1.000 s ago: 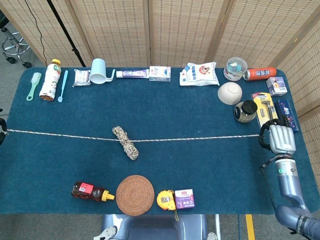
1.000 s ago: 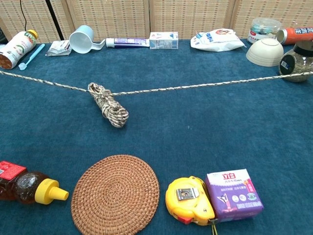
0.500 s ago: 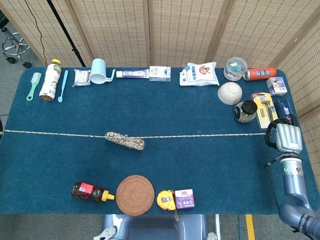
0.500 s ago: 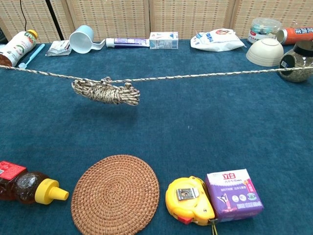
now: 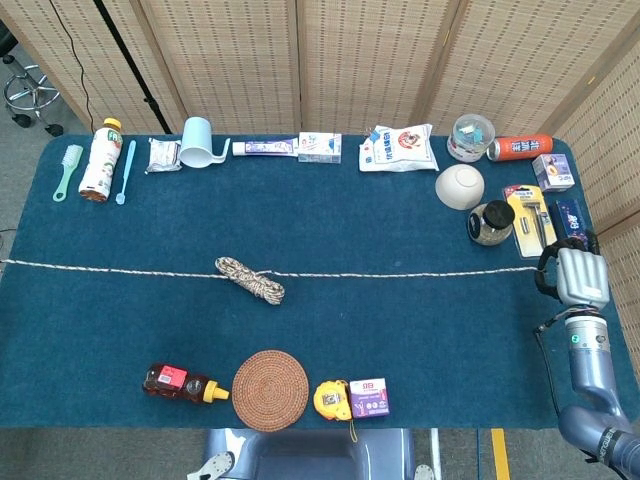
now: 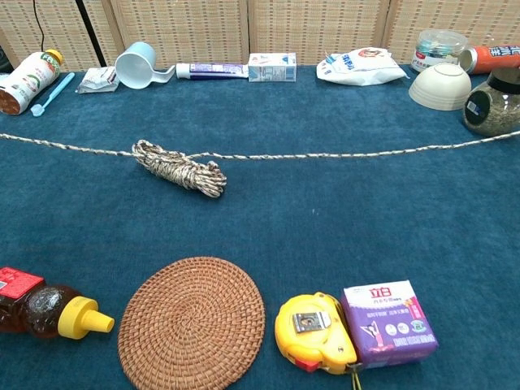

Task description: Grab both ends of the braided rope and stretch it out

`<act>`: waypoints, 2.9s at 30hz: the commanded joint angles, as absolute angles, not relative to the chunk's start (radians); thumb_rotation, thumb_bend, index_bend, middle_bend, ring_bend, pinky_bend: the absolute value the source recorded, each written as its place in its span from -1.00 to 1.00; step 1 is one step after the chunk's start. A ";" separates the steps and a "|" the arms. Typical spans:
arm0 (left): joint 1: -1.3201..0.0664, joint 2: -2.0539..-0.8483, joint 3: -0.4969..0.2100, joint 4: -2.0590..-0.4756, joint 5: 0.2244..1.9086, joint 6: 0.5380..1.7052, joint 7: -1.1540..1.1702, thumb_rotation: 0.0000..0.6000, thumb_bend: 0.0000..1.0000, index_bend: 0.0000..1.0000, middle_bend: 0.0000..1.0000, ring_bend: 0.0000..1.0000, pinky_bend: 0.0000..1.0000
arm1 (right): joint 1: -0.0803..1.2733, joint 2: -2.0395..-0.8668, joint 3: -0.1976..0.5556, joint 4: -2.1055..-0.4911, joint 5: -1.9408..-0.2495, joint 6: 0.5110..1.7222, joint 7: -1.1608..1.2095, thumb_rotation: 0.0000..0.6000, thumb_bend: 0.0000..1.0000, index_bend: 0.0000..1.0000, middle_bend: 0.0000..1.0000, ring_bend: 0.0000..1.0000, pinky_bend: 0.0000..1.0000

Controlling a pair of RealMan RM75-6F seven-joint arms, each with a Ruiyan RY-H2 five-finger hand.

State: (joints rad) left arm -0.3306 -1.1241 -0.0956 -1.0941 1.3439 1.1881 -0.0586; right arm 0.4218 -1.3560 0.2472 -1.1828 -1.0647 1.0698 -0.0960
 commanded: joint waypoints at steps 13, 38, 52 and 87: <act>-0.387 -1.130 -0.119 -1.147 1.395 1.196 -0.042 1.00 -0.22 0.45 -0.55 -0.84 -1.00 | 0.448 -1.347 0.259 -1.265 -1.135 1.102 -0.081 1.00 0.03 0.36 -0.21 -0.53 -1.00; -0.571 -1.182 -0.149 -1.391 1.558 1.196 0.049 1.00 -0.22 0.45 -0.51 -0.79 -1.00 | 0.551 -1.339 0.274 -1.519 -1.220 1.055 -0.047 1.00 0.03 0.36 -0.21 -0.53 -1.00; -0.646 -1.250 -0.159 -1.449 1.576 1.159 0.099 1.00 -0.23 0.43 -0.51 -0.79 -1.00 | 0.609 -1.388 0.279 -1.555 -1.212 1.030 -0.074 1.00 0.03 0.35 -0.22 -0.53 -1.00; -0.574 -1.133 -0.128 -1.660 1.365 1.140 0.241 1.00 -0.61 -0.91 -1.00 -1.00 -1.00 | 0.564 -1.318 0.242 -1.568 -1.177 1.108 -0.090 1.00 -0.13 -0.47 -0.75 -0.89 -1.00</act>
